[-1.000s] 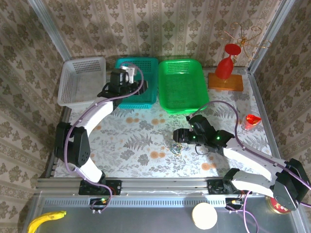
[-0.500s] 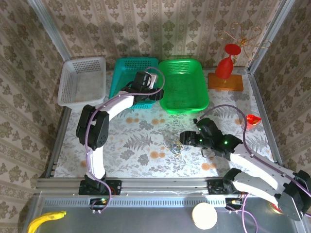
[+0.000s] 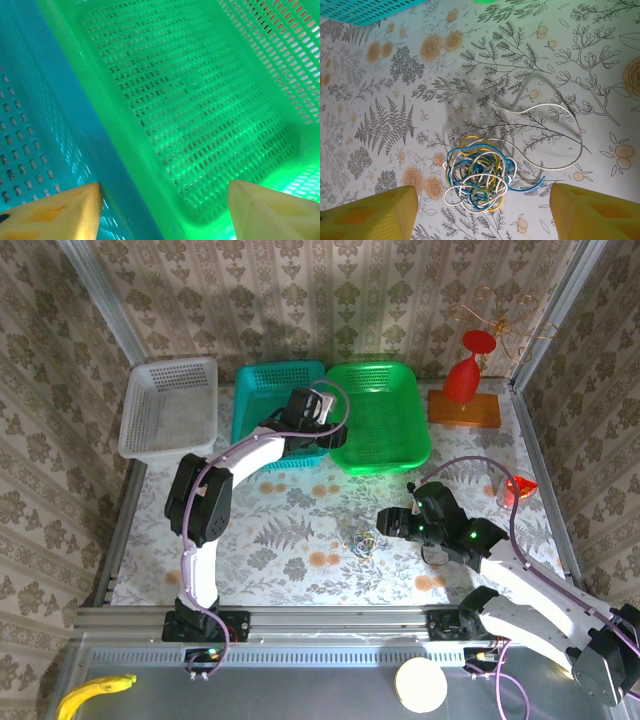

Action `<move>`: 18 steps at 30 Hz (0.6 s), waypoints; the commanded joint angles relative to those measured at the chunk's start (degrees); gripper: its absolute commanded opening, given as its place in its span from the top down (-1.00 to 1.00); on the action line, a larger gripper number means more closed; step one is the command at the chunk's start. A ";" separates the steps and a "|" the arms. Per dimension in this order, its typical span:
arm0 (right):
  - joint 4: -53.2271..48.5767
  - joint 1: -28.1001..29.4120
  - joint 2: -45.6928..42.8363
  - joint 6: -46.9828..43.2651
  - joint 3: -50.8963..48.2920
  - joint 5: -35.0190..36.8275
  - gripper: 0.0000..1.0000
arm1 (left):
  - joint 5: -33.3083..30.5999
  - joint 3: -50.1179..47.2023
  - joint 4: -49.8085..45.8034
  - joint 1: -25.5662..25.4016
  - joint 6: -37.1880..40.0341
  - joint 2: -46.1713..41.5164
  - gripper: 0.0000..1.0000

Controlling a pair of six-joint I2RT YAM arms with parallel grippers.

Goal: Untangle the cables

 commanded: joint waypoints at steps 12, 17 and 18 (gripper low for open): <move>-0.37 -0.58 0.10 -0.47 -0.03 -1.21 -0.44 | 2.70 -0.63 2.22 -2.94 -0.95 -4.36 -0.35; 0.01 -0.60 0.43 -0.43 -0.06 -1.51 -0.44 | 2.43 -3.71 2.85 0.94 -2.95 -10.57 -0.36; 0.13 -0.60 0.53 -0.44 0.04 -1.65 -0.44 | 2.27 -4.49 2.93 2.30 -3.57 -12.12 -0.36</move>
